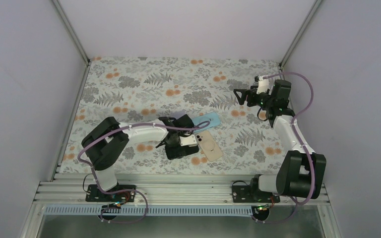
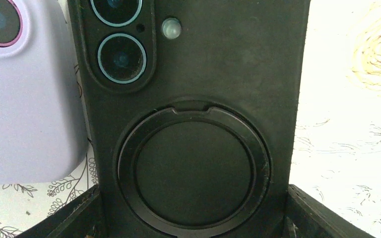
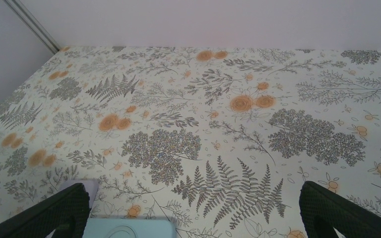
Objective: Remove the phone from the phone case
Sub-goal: Pick up the phone at the center of the board.
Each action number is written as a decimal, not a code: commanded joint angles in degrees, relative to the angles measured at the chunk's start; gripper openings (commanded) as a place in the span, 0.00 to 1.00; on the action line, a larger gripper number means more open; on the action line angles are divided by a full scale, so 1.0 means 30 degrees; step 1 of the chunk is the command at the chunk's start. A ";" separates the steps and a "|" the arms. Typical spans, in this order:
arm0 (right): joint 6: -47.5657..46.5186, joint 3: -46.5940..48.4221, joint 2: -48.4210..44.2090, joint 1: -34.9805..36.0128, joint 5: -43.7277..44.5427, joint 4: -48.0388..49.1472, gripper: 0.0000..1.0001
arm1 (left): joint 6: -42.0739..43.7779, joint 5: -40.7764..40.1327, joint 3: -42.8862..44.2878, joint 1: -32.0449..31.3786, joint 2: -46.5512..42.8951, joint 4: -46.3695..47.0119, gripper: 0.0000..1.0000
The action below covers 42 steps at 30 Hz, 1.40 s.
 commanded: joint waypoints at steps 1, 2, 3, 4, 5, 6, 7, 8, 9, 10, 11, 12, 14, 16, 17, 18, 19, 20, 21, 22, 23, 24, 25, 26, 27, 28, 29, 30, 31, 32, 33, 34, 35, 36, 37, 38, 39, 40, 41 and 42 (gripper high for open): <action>-0.0306 -0.0156 -0.0394 0.0206 0.0153 0.0612 0.99 | 0.0596 -0.0159 -0.1059 -0.0510 -0.0311 -0.1127 0.71; -0.0320 -0.0130 -0.0407 0.0199 0.0142 0.0575 0.99 | 0.0684 -0.0122 -0.1236 -0.0508 -0.0490 -0.1330 0.70; -0.0333 -0.0127 -0.0431 0.0198 0.0145 0.0553 0.99 | 0.0753 -0.0041 -0.1404 -0.0500 -0.0666 -0.1480 0.69; -0.0313 -0.0141 -0.0456 0.0205 0.0178 0.0553 0.99 | 0.0810 -0.0005 -0.1499 -0.0500 -0.0758 -0.1598 0.65; -0.0321 -0.0154 -0.0462 0.0213 0.0160 0.0535 0.99 | 0.0850 -0.0004 -0.1562 -0.0521 -0.0824 -0.1609 0.64; -0.0311 -0.0156 -0.0470 0.0200 0.0154 0.0573 0.99 | 0.0866 -0.0011 -0.1518 -0.0517 -0.0774 -0.1574 0.64; -0.0306 -0.0178 -0.0453 0.0213 0.0113 0.0596 0.99 | 0.0860 -0.0056 -0.1377 -0.0502 -0.0654 -0.1522 0.65; -0.0313 -0.0159 -0.0433 0.0218 0.0082 0.0614 0.99 | 0.0838 -0.0069 -0.1151 -0.0514 -0.0434 -0.1424 0.67; -0.0285 -0.0116 -0.0415 0.0207 0.0020 0.0601 0.99 | 0.0791 -0.0071 -0.0899 -0.0501 -0.0143 -0.1371 0.70; -0.0277 -0.0059 -0.0388 0.0199 -0.0014 0.0527 0.99 | 0.0712 -0.0097 -0.0590 -0.0500 0.0131 -0.1288 0.73; -0.0317 -0.0027 -0.0377 0.0198 -0.0021 0.0473 0.99 | 0.0651 -0.0140 -0.0335 -0.0503 0.0407 -0.1186 0.76; -0.0329 0.0010 -0.0416 0.0198 -0.0004 0.0430 0.99 | 0.0566 -0.0252 -0.0142 -0.0500 0.0665 -0.1074 0.79; -0.0390 -0.0002 -0.0501 0.0199 0.0067 0.0379 0.99 | 0.0405 -0.0349 0.0108 -0.0500 0.1067 -0.0898 0.83; -0.0408 -0.0059 -0.0631 0.0218 0.0192 0.0391 0.99 | 0.0305 -0.0218 0.0195 -0.0515 0.1303 -0.0815 0.86; -0.0399 -0.0085 -0.0660 0.0178 0.0231 0.0409 0.99 | 0.0278 -0.0174 0.0210 -0.0501 0.1407 -0.0790 0.88; -0.0413 -0.0107 -0.0689 0.0170 0.0240 0.0455 0.99 | 0.0274 -0.0124 0.0186 -0.0500 0.1475 -0.0728 0.89; -0.0381 -0.0098 -0.0682 0.0172 0.0278 0.0461 0.99 | 0.0259 -0.0151 0.0184 -0.0507 0.1553 -0.0713 0.90; -0.0392 -0.0075 -0.0681 0.0176 0.0297 0.0443 0.99 | 0.0224 -0.0195 0.0157 -0.0500 0.1629 -0.0667 0.90; -0.0393 -0.0094 -0.0670 0.0169 0.0327 0.0455 0.99 | 0.0176 -0.0215 0.0154 -0.0507 0.1697 -0.0614 0.91; -0.0386 -0.0057 -0.0645 0.0143 0.0329 0.0461 0.99 | 0.0144 -0.0217 0.0135 -0.0508 0.1713 -0.0558 0.90; -0.0389 -0.0026 -0.0643 0.0147 0.0314 0.0432 0.99 | 0.0093 -0.0203 0.0133 -0.0500 0.1674 -0.0523 0.88; -0.0408 0.0037 -0.0676 0.0140 0.0298 0.0417 0.99 | 0.0050 -0.0150 0.0133 -0.0507 0.1615 -0.0497 0.83; -0.0469 0.0125 -0.0688 0.0139 0.0310 0.0372 0.99 | 0.0037 -0.0110 0.0114 -0.0500 0.1464 -0.0442 0.76; -0.0509 0.0227 -0.0696 0.0157 0.0301 0.0344 0.99 | 0.0024 -0.0142 0.0108 -0.0499 0.1259 -0.0399 0.72; -0.0536 0.0379 -0.0708 0.0141 0.0285 0.0297 0.99 | 0.0012 -0.0212 0.0111 -0.0499 0.1035 -0.0342 0.68; -0.0511 0.0563 -0.0706 0.0128 0.0173 0.0210 0.99 | 0.0010 -0.0323 0.0159 -0.0499 0.0824 -0.0324 0.66; -0.0536 0.0791 -0.0673 0.0116 -0.0038 0.0071 0.99 | 0.0010 -0.0359 0.0224 -0.0507 0.0553 -0.0344 0.64; -0.0631 0.1065 -0.0603 0.0121 -0.0365 -0.0155 0.99 | -0.0027 -0.0349 0.0342 -0.0475 0.0306 -0.0350 0.63; -0.0680 0.1374 -0.0521 0.0111 -0.0794 -0.0421 0.99 | -0.0101 -0.0263 0.0496 -0.0438 0.0023 -0.0373 0.61; -0.0627 0.1724 -0.0438 0.0110 -0.1115 -0.0737 0.99 | -0.0169 -0.0106 0.0636 -0.0378 -0.0295 -0.0372 0.60; -0.0419 0.2049 -0.0379 0.0110 -0.1404 -0.0970 0.99 | -0.0232 0.0119 0.0815 -0.0308 -0.0653 -0.0335 0.58; -0.0027 0.2357 -0.0339 0.0110 -0.1605 -0.1171 0.99 | -0.0302 0.0422 0.0947 -0.0234 -0.1086 -0.0224 0.57; 0.0150 0.2656 -0.0320 0.0102 -0.1905 -0.1291 0.99 | -0.0344 0.0620 0.1047 -0.0155 -0.1499 -0.0108 0.56; 0.0253 0.2946 -0.0339 0.0090 -0.2349 -0.1486 0.99 | -0.0368 0.0803 0.1177 -0.0086 -0.1891 0.0027 0.54; 0.0317 0.3195 -0.0433 0.0104 -0.2701 -0.1639 0.99 | -0.0378 0.0928 0.1267 -0.0001 -0.2270 0.0180 0.53; 0.0347 0.3372 -0.0544 0.0091 -0.3002 -0.1632 0.99 | -0.0397 0.1046 0.1424 0.0112 -0.2650 0.0305 0.51; 0.0402 0.3460 -0.0708 0.0100 -0.3155 -0.1507 0.99 | -0.0400 0.1284 0.1524 0.0309 -0.2899 0.0383 0.50; 0.0559 0.3537 -0.0860 0.0109 -0.3262 -0.1378 0.99 | -0.0400 0.1556 0.1734 0.0536 -0.3132 0.0462 0.50; 0.0802 0.3701 -0.0941 0.0106 -0.3225 -0.1391 0.99 | -0.0397 0.1740 0.1955 0.0754 -0.3311 0.0509 0.50; 0.1125 0.4081 -0.0832 0.0109 -0.3239 -0.1572 0.99 | -0.0425 0.1796 0.2184 0.0954 -0.3524 0.0617 0.49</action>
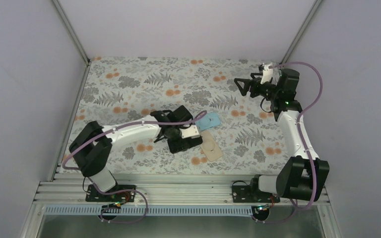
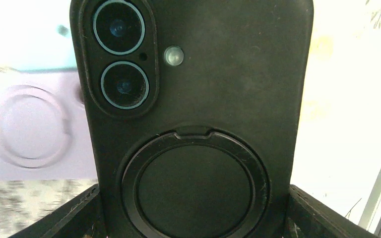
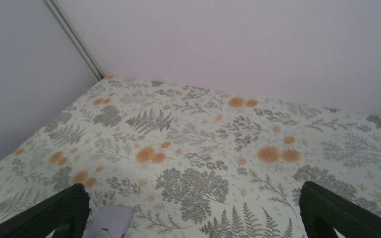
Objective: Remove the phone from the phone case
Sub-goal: Pick up the phone at the center of the board.
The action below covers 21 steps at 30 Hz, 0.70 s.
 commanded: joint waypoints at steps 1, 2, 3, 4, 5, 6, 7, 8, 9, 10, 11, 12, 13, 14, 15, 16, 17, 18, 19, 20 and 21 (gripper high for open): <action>0.1240 0.1405 -0.0299 0.0113 -0.1183 -0.0675 0.99 | -0.0254 0.0939 0.1533 0.0863 -0.1555 0.1170 0.49; 0.1539 0.1799 -0.0055 0.0117 -0.1384 -0.1069 0.99 | -0.0199 0.0773 0.1847 0.1003 -0.1730 0.1256 0.49; 0.1811 0.2181 0.0158 0.0106 -0.1618 -0.1488 0.99 | -0.0162 0.0518 0.2187 0.1156 -0.1927 0.1399 0.49; 0.2200 0.2441 0.0339 0.0108 -0.1929 -0.1757 0.99 | -0.0110 0.0263 0.2544 0.1307 -0.2124 0.1545 0.50; 0.2589 0.2639 0.0478 0.0120 -0.2232 -0.1893 0.99 | -0.0067 0.0062 0.2959 0.1553 -0.2251 0.1666 0.50; 0.3055 0.2704 0.0544 0.0117 -0.2581 -0.1910 0.99 | -0.0032 -0.0150 0.3428 0.1741 -0.2318 0.1754 0.50; 0.3612 0.2679 0.0552 0.0132 -0.2914 -0.1839 0.99 | 0.0009 -0.0344 0.3937 0.1919 -0.2349 0.1780 0.50; 0.4161 0.2558 0.0575 0.0133 -0.3234 -0.1668 0.99 | 0.0065 -0.0482 0.4426 0.2058 -0.2323 0.1772 0.49; 0.4739 0.2434 0.0603 0.0145 -0.3596 -0.1512 0.98 | 0.0101 -0.0690 0.4934 0.2152 -0.2243 0.1749 0.50; 0.5177 0.2352 0.0673 0.0168 -0.3912 -0.1456 0.96 | 0.0117 -0.0786 0.5382 0.2241 -0.2079 0.1717 0.50; 0.5492 0.2353 0.0758 0.0252 -0.4204 -0.1533 0.94 | 0.0207 -0.0812 0.5892 0.2267 -0.1927 0.1647 0.50; 0.5638 0.2433 0.0934 0.0324 -0.4453 -0.1813 0.93 | 0.0295 -0.0878 0.6395 0.2274 -0.1706 0.1587 0.50; 0.5623 0.2638 0.1172 0.0410 -0.4668 -0.2262 0.92 | 0.0361 -0.0945 0.6850 0.2297 -0.1525 0.1554 0.50; 0.5518 0.2846 0.1410 0.0531 -0.4907 -0.2765 0.90 | 0.0449 -0.0953 0.7339 0.2299 -0.1330 0.1502 0.50; 0.5366 0.3063 0.1652 0.0641 -0.5123 -0.3348 0.87 | 0.0516 -0.0969 0.7846 0.2300 -0.1130 0.1441 0.50; 0.5179 0.3255 0.1880 0.0798 -0.5334 -0.3893 0.86 | 0.0575 -0.0982 0.8287 0.2300 -0.0864 0.1400 0.50; 0.4979 0.3392 0.2063 0.0946 -0.5583 -0.4379 0.85 | 0.0649 -0.0961 0.8738 0.2300 -0.0684 0.1344 0.50; 0.4841 0.3483 0.2210 0.1129 -0.5845 -0.4780 0.84 | 0.0735 -0.0911 0.9153 0.2300 -0.0482 0.1278 0.50; 0.4692 0.3523 0.2309 0.1413 -0.6124 -0.5214 0.83 | 0.0822 -0.0810 0.9589 0.2300 -0.0336 0.1175 0.50; 0.4582 0.3576 0.2398 0.1608 -0.6330 -0.5485 0.83 | 0.0885 -0.0709 1.0073 0.2300 -0.0138 0.1019 0.50; 0.4484 0.3608 0.2453 0.1816 -0.6576 -0.5673 0.83 | 0.0955 -0.0597 1.0382 0.2300 0.0063 0.0897 0.50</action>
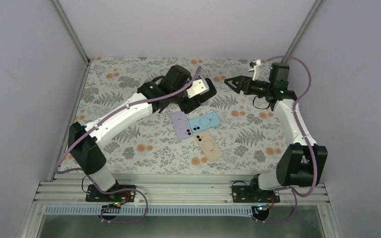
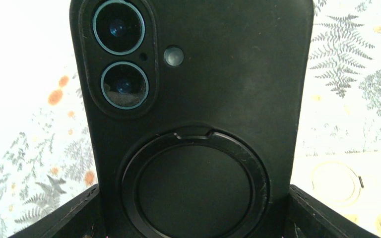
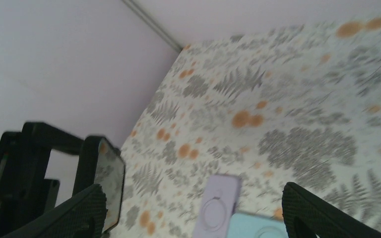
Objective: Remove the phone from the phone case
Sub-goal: Pick up the phone at the center of the board.
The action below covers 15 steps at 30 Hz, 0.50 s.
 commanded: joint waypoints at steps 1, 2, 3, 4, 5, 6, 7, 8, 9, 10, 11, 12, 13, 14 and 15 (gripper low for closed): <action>-0.0257 0.0716 0.0246 0.0994 -0.2065 -0.2083 0.82 | 0.0552 0.0251 0.1988 -0.0046 0.0813 0.0152 0.50; -0.0343 0.0773 0.0215 0.1148 -0.2205 -0.2216 0.82 | 0.0553 0.0283 0.2247 -0.0040 0.0975 0.0022 0.50; -0.0423 0.0809 0.0187 0.1269 -0.2292 -0.2273 0.83 | 0.0568 0.0335 0.2401 -0.0046 0.1091 -0.0056 0.50; -0.0444 0.0813 0.0092 0.1376 -0.2387 -0.2291 0.83 | 0.0581 0.0345 0.2519 -0.0040 0.1171 -0.0062 0.50; -0.0414 0.0773 -0.0008 0.1492 -0.2476 -0.2235 0.83 | 0.0583 0.0343 0.2621 -0.0039 0.1210 -0.0056 0.50; -0.0297 0.0721 -0.0123 0.1602 -0.2538 -0.2103 0.83 | 0.0605 0.0368 0.2674 -0.0039 0.1245 -0.0044 0.50; -0.0158 0.0648 -0.0218 0.1733 -0.2557 -0.1955 0.83 | 0.0611 0.0389 0.2754 -0.0039 0.1318 -0.0042 0.50; -0.0012 0.0577 -0.0292 0.1877 -0.2563 -0.1819 0.83 | 0.0612 0.0414 0.2837 -0.0039 0.1386 -0.0042 0.50; 0.0109 0.0568 -0.0298 0.2064 -0.2549 -0.1766 0.83 | 0.0612 0.0432 0.2965 -0.0046 0.1439 -0.0079 0.50; 0.0190 0.0571 -0.0265 0.2234 -0.2496 -0.1734 0.82 | 0.0583 0.0480 0.3091 -0.0065 0.1537 -0.0135 0.50; 0.0266 0.0615 -0.0210 0.2379 -0.2478 -0.1729 0.81 | 0.0608 0.0524 0.3220 -0.0068 0.1622 -0.0186 0.50; 0.0327 0.0657 -0.0130 0.2543 -0.2436 -0.1751 0.81 | 0.0612 0.0548 0.3384 -0.0083 0.1747 -0.0269 0.50; 0.0382 0.0706 -0.0065 0.2630 -0.2350 -0.1757 0.79 | 0.0612 0.0569 0.3524 -0.0085 0.1806 -0.0360 0.50; 0.0414 0.0771 -0.0002 0.2718 -0.2215 -0.1758 0.77 | 0.0634 0.0587 0.3666 -0.0096 0.1883 -0.0452 0.50; 0.0477 0.0841 0.0075 0.2784 -0.2103 -0.1758 0.75 | 0.0662 0.0607 0.3750 -0.0097 0.1940 -0.0493 0.50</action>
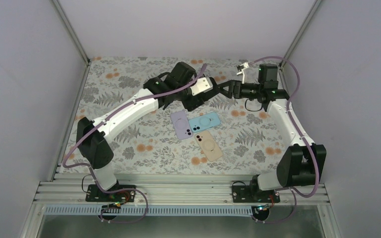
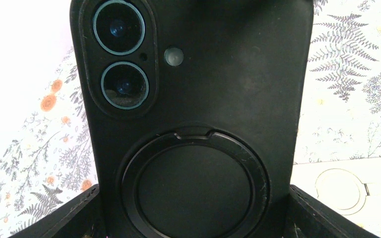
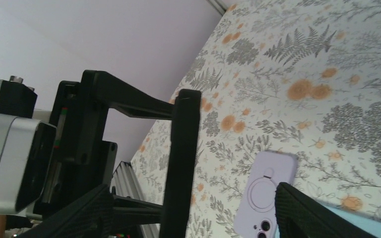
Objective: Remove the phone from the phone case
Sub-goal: Pick up the phone at the center of the board.
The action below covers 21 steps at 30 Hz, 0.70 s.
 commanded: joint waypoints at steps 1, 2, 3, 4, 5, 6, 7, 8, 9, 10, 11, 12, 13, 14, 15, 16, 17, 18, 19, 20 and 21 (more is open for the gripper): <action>0.0463 0.0790 -0.0060 0.0465 -0.0256 0.0056 0.73 | 0.0320 0.0417 0.1335 -0.0097 0.0101 0.0436 0.50; 0.0548 0.0833 -0.0027 0.0518 -0.0231 0.0056 0.70 | 0.0346 0.0420 0.1449 -0.0098 0.0162 0.0408 0.50; 0.0625 0.0883 0.0006 0.0594 -0.0195 0.0093 0.67 | 0.0364 0.0439 0.1547 -0.0098 0.0246 0.0379 0.50; 0.0660 0.0922 -0.0018 0.0636 -0.0187 0.0127 0.62 | 0.0400 0.0427 0.1669 -0.0123 0.0326 0.0309 0.50; 0.0694 0.0945 -0.0047 0.0678 -0.0134 0.0167 0.57 | 0.0422 0.0385 0.1791 -0.0126 0.0461 0.0220 0.50; 0.0720 0.0959 -0.0084 0.0691 -0.0047 0.0173 0.50 | 0.0436 0.0387 0.1927 -0.0127 0.0566 0.0128 0.50; 0.0760 0.0960 -0.0129 0.0722 0.0062 0.0199 0.45 | 0.0460 0.0398 0.2028 -0.0127 0.0674 0.0032 0.50; 0.0794 0.0961 -0.0164 0.0718 0.0135 0.0195 0.41 | 0.0503 0.0411 0.2074 -0.0127 0.0735 -0.0013 0.50; 0.0850 0.0961 -0.0172 0.0721 0.0147 0.0191 0.38 | 0.0530 0.0408 0.2142 -0.0127 0.0794 -0.0033 0.50; 0.0959 0.0961 -0.0202 0.0715 0.0149 0.0216 0.35 | 0.0592 0.0427 0.2183 -0.0127 0.0838 -0.0039 0.50; 0.1068 0.0950 -0.0188 0.0717 0.0149 0.0266 0.32 | 0.0675 0.0467 0.2243 -0.0127 0.0876 -0.0018 0.49; 0.1232 0.0959 -0.0208 0.0721 0.0138 0.0368 0.30 | 0.0735 0.0503 0.2302 -0.0141 0.0874 -0.0030 0.49; 0.1359 0.0994 -0.0196 0.0715 0.0163 0.0414 0.28 | 0.0819 0.0508 0.2375 -0.0158 0.0903 -0.0028 0.49; 0.1462 0.1053 -0.0168 0.0714 0.0147 0.0401 0.28 | 0.0907 0.0487 0.2502 -0.0156 0.0958 -0.0035 0.49; 0.1519 0.1137 -0.0125 0.0732 0.0145 0.0359 0.28 | 0.0969 0.0473 0.2664 -0.0152 0.1054 -0.0131 0.49; 0.1589 0.1199 -0.0097 0.0738 0.0163 0.0325 0.28 | 0.1054 0.0457 0.2900 -0.0156 0.1134 -0.0256 0.49; 0.1684 0.1236 -0.0068 0.0717 0.0195 0.0295 0.28 | 0.1141 0.0400 0.3179 -0.0182 0.1239 -0.0419 0.49; 0.1752 0.1266 -0.0065 0.0725 0.0214 0.0265 0.28 | 0.1203 0.0352 0.3455 -0.0211 0.1395 -0.0556 0.49; 0.1878 0.1281 -0.0064 0.0715 0.0256 0.0262 0.27 | 0.1288 0.0269 0.3786 -0.0254 0.1499 -0.0753 0.49; 0.2077 0.1283 -0.0086 0.0728 0.0269 0.0320 0.24 | 0.1332 0.0200 0.4146 -0.0311 0.1655 -0.0975 0.49; 0.2343 0.1298 -0.0133 0.0719 0.0267 0.0452 0.20 | 0.1344 0.0144 0.4433 -0.0373 0.1777 -0.1186 0.49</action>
